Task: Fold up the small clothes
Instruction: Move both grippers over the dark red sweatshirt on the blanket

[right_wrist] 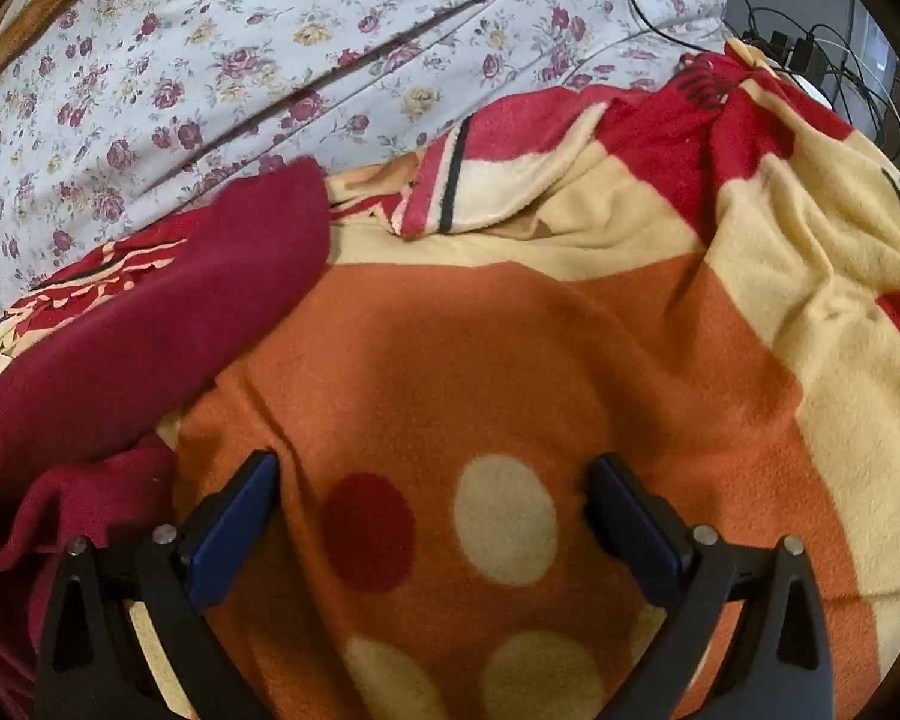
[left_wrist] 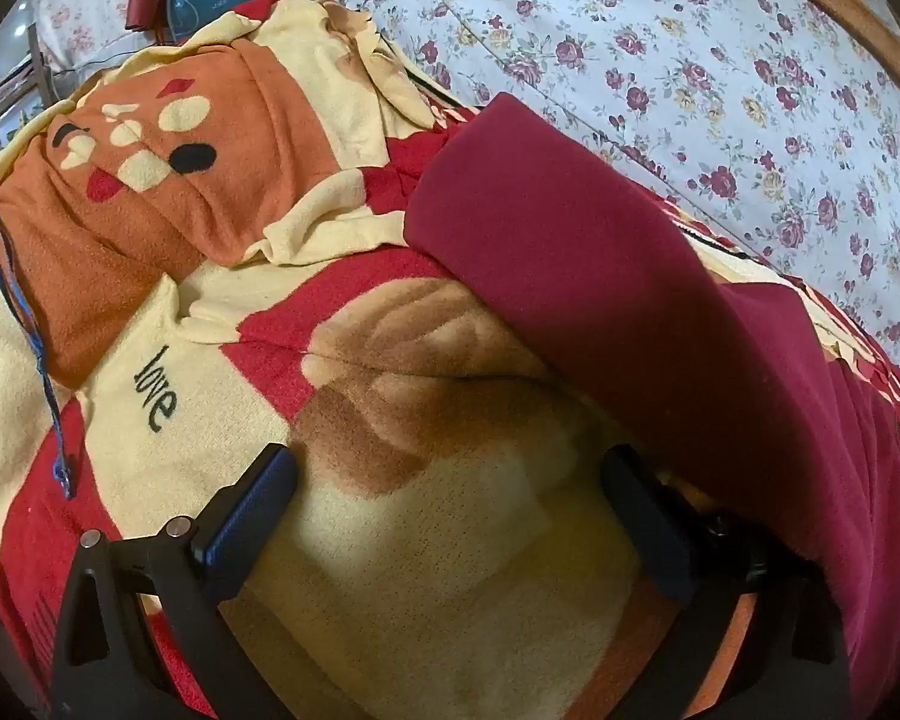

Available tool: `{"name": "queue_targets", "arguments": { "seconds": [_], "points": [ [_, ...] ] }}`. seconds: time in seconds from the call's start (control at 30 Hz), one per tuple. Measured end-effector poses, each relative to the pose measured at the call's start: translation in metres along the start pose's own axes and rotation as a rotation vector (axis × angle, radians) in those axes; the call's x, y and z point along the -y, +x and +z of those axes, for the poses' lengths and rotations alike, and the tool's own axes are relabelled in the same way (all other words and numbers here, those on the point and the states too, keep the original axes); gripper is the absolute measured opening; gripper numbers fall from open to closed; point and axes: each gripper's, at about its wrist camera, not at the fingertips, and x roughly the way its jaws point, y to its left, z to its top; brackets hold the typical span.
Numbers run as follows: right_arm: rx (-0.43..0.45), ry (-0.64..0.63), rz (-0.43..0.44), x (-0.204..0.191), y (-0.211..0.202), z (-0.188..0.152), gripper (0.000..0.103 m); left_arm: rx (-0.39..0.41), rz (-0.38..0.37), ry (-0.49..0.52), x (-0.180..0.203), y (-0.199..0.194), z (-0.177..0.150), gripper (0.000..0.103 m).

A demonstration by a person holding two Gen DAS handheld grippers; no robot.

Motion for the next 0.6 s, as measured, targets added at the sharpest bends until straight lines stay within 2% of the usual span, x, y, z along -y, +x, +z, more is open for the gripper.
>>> {"name": "queue_targets", "arguments": {
  "seconds": [0.27, 0.5, 0.6],
  "points": [
    [0.002, 0.000, -0.002, 0.002, -0.003, -0.001, 0.103, -0.018, 0.005, 0.014, 0.005, -0.004, -0.005, 0.096],
    [-0.013, -0.009, -0.012, -0.003, 0.001, 0.001, 0.103, -0.013, -0.002, 0.084, 0.012, -0.037, -0.031, 0.086],
    [-0.055, -0.024, -0.005, -0.003, -0.003, 0.002, 0.103, 0.004, -0.065, 0.105, 0.018, -0.059, -0.037, 0.083]
  ]
}}
